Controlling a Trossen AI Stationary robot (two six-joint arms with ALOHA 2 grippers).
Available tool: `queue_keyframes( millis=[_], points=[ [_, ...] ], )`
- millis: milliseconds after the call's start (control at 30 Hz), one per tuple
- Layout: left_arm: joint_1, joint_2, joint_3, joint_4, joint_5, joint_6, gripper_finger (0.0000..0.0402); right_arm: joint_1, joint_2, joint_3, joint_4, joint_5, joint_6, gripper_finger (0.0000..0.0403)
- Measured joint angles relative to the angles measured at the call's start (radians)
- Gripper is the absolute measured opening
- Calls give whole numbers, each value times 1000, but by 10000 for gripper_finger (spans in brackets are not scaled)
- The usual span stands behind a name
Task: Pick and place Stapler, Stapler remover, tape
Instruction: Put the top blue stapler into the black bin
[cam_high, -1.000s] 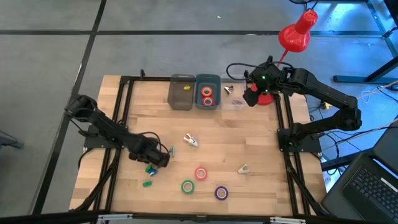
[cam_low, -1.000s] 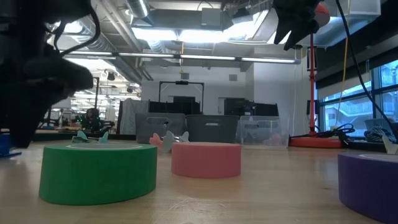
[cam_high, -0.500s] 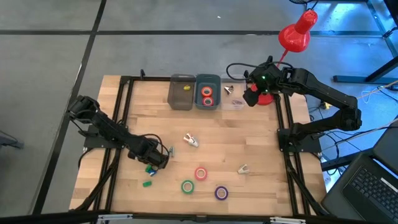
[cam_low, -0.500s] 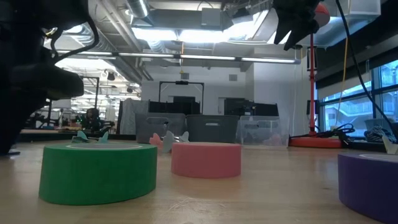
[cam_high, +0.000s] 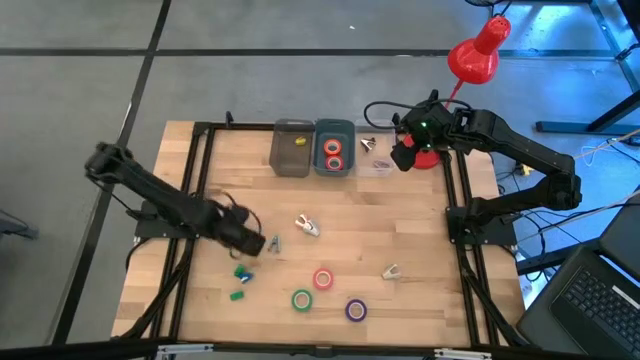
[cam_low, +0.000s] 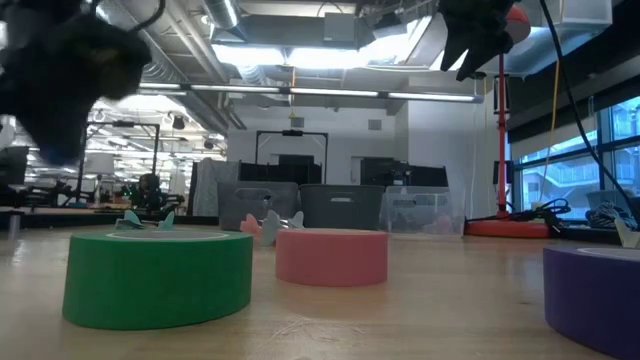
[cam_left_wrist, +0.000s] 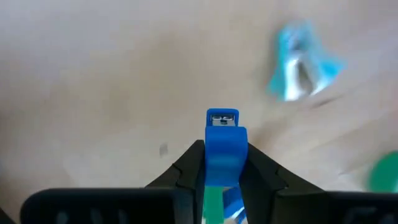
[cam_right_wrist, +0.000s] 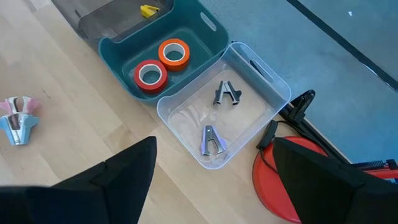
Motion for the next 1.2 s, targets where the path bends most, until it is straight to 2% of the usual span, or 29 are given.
queue_keyframes(
  millis=[67,167,300,433,600,800,867,933,1067,1200],
  points=[
    [63,-82,22,-51,-52,81,62,0,0,0,3,1,0,323],
    [231,-177,61,-110,-138,278,62,0,0,0,29,1,0,323],
    [551,-212,115,-124,-125,600,62,0,0,0,50,4,-2,323],
    [859,-132,196,-6,-32,949,62,0,0,0,53,4,-4,323],
    [1104,112,406,94,95,1314,62,-1,0,0,53,4,-4,323],
    [1216,481,734,53,208,1688,62,-1,0,0,41,4,0,323],
    [1228,588,824,16,249,1772,62,-1,0,0,25,4,0,323],
    [1229,679,898,-25,248,1834,62,-1,0,0,6,4,0,323],
    [1227,808,974,-69,240,1884,62,-1,0,0,-20,4,2,323],
    [1223,863,978,-72,246,1899,62,-1,0,0,-36,4,3,323]
  ],
)
